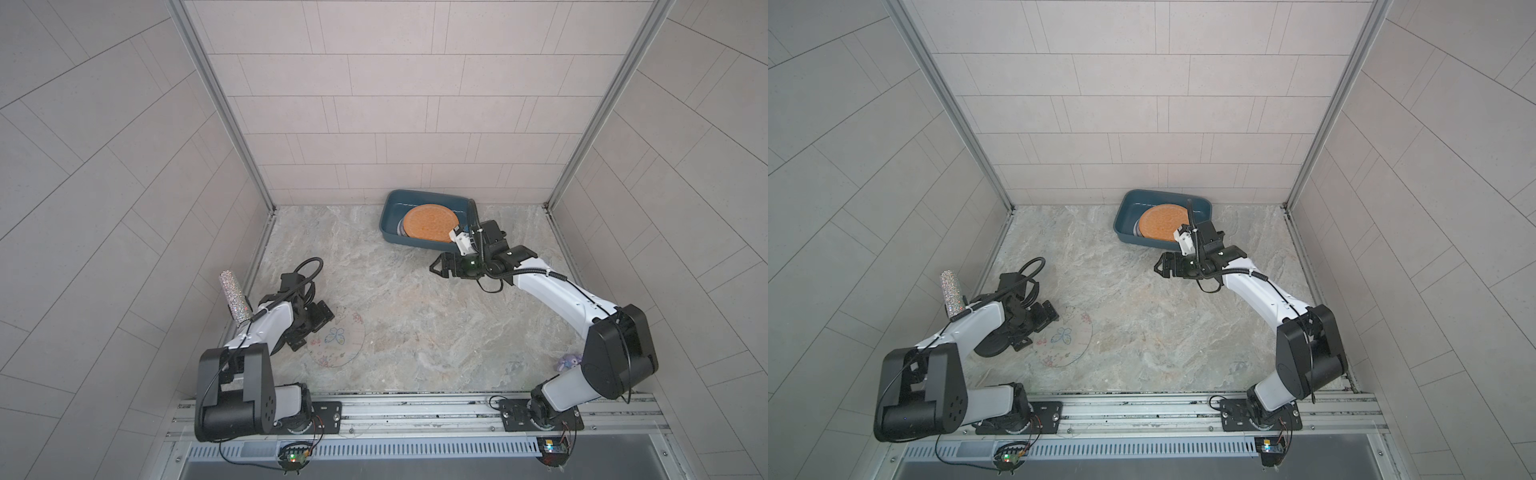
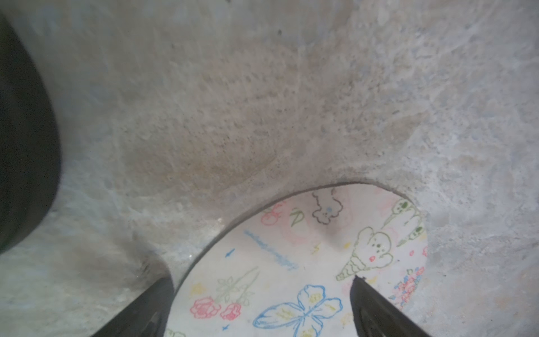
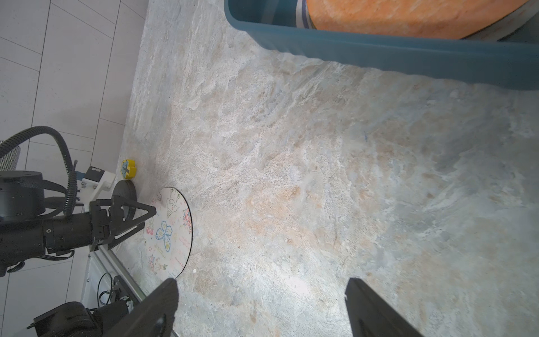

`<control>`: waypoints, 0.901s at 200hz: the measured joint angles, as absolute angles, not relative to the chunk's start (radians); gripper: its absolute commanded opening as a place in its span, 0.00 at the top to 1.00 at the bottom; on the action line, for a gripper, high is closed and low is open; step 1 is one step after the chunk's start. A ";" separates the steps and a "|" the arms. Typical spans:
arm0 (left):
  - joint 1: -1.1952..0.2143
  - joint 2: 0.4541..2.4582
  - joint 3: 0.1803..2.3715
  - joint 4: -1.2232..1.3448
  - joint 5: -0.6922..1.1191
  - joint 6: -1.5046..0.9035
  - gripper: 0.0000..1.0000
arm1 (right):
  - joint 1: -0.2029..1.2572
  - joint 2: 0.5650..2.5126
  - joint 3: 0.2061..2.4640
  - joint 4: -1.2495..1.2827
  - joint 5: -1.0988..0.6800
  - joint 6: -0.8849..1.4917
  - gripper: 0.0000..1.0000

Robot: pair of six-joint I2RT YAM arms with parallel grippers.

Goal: Put the coasters into the storage box
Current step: Move the coaster to the center of the board.

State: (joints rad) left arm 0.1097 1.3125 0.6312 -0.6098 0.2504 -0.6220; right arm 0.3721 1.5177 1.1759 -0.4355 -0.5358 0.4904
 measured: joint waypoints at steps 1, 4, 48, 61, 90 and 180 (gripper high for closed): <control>0.110 1.312 0.631 -0.610 0.251 -0.622 0.00 | 0.372 1.518 1.176 -0.435 -0.536 0.490 0.07; 0.109 1.312 0.631 -0.609 0.251 -0.622 0.00 | 0.372 1.518 1.176 -0.435 -0.536 0.490 0.08; 0.089 1.312 0.631 -0.607 0.242 -0.626 0.00 | 0.372 1.518 1.176 -0.432 -0.538 0.490 0.07; 0.070 1.312 0.630 -0.604 0.239 -0.628 0.00 | 0.372 1.518 1.176 -0.431 -0.538 0.490 0.07; 0.021 1.303 0.621 -0.591 0.246 -0.637 0.00 | 0.374 1.518 1.176 -0.430 -0.538 0.491 0.07; -0.172 1.325 0.627 -0.508 0.360 -0.683 0.00 | 0.424 1.517 1.138 -0.414 -0.537 0.504 0.07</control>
